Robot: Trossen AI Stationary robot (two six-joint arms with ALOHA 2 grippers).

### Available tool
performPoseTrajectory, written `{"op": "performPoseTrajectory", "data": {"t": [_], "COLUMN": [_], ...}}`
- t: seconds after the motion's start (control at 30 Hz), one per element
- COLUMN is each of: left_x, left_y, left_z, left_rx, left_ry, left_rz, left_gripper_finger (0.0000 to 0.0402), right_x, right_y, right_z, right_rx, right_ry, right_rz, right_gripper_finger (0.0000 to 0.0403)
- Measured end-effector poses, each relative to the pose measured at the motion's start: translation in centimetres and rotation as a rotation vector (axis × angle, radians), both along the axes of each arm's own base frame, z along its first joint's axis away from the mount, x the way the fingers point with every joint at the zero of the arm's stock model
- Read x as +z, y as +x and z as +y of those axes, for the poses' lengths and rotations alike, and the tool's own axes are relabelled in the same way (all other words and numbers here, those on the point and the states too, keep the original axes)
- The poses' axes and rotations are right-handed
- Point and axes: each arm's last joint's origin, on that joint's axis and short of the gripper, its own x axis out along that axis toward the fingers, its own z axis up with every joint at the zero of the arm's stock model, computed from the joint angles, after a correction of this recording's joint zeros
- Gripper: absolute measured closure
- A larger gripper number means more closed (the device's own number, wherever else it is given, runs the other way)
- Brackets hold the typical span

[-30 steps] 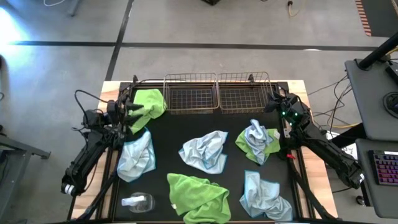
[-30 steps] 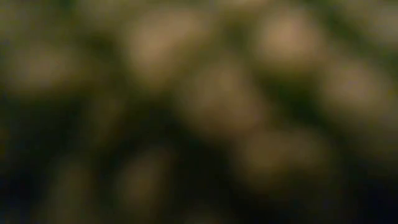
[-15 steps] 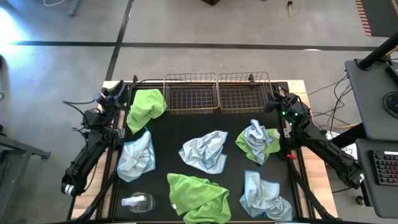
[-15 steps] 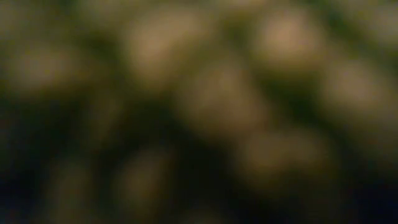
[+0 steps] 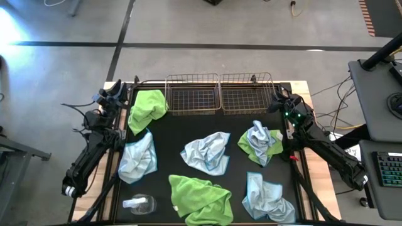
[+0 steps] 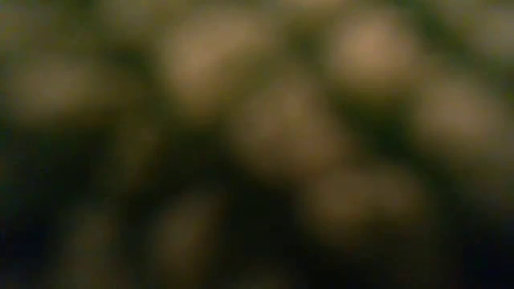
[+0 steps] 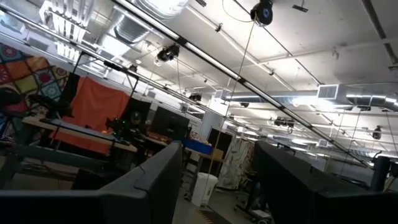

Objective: Sort microfiber towel by color & place in baskets
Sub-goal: Put the green microfiber cloth into the left wire basket

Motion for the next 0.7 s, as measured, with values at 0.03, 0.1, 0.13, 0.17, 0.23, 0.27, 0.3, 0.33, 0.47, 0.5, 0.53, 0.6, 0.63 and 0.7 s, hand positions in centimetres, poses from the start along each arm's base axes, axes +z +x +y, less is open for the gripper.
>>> {"op": "performPoseTrajectory", "data": {"t": [0.03, 0.1, 0.13, 0.17, 0.23, 0.27, 0.3, 0.33, 0.47, 0.5, 0.53, 0.6, 0.63, 0.7], "left_x": [0.01, 0.01, 0.04, 0.06, 0.07, 0.07, 0.06, 0.06, 0.11, 0.11, 0.11, 0.11, 0.11, 0.11], "left_y": [0.00, 0.00, -0.01, -0.01, -0.01, -0.01, -0.01, -0.01, 0.00, 0.00, 0.00, 0.00, 0.00, 0.00], "left_z": [0.00, -0.01, -0.02, -0.03, -0.03, -0.03, -0.03, -0.04, -0.07, -0.07, -0.07, -0.07, -0.07, -0.07], "left_rx": [0.000, 0.000, 0.001, 0.002, 0.002, 0.002, 0.001, -0.001, -0.013, -0.015, -0.020, -0.037, -0.044, -0.056], "left_ry": [0.000, 0.001, 0.006, 0.009, 0.009, 0.009, 0.009, 0.010, 0.011, 0.010, 0.005, -0.009, -0.015, -0.025], "left_rz": [0.000, -0.001, 0.000, 0.001, 0.001, 0.001, 0.001, 0.002, -0.005, -0.008, -0.017, -0.042, -0.054, -0.072], "left_gripper_finger": [0.0216, 0.0216, 0.0216, 0.0216, 0.0216, 0.0216, 0.0216, 0.0216, 0.0216, 0.0216, 0.0216, 0.0216, 0.0216, 0.0216], "right_x": [0.00, 0.00, 0.00, 0.00, 0.00, 0.00, 0.00, 0.00, -0.15, -0.20, -0.24, -0.36, -0.39, -0.40], "right_y": [0.00, 0.00, 0.00, 0.00, 0.01, 0.01, 0.01, 0.02, 0.01, 0.01, 0.01, 0.00, 0.00, 0.00], "right_z": [0.00, 0.00, 0.00, 0.00, 0.00, 0.01, 0.01, 0.01, 0.03, 0.03, 0.03, 0.04, 0.05, 0.05], "right_rx": [0.000, 0.001, 0.001, 0.001, 0.002, 0.003, 0.004, 0.007, 0.009, 0.010, 0.009, 0.010, 0.010, 0.012], "right_ry": [0.000, 0.000, 0.000, 0.000, 0.000, 0.000, 0.000, 0.001, 0.013, 0.017, 0.021, 0.031, 0.033, 0.034], "right_rz": [0.000, 0.000, 0.000, 0.000, 0.000, 0.000, 0.000, 0.000, 0.009, 0.012, 0.014, 0.022, 0.024, 0.024], "right_gripper_finger": [0.0243, 0.0243, 0.0243, 0.0243, 0.0243, 0.0243, 0.0243, 0.0243, 0.0243, 0.0243, 0.0243, 0.0243, 0.0243, 0.0243]}}
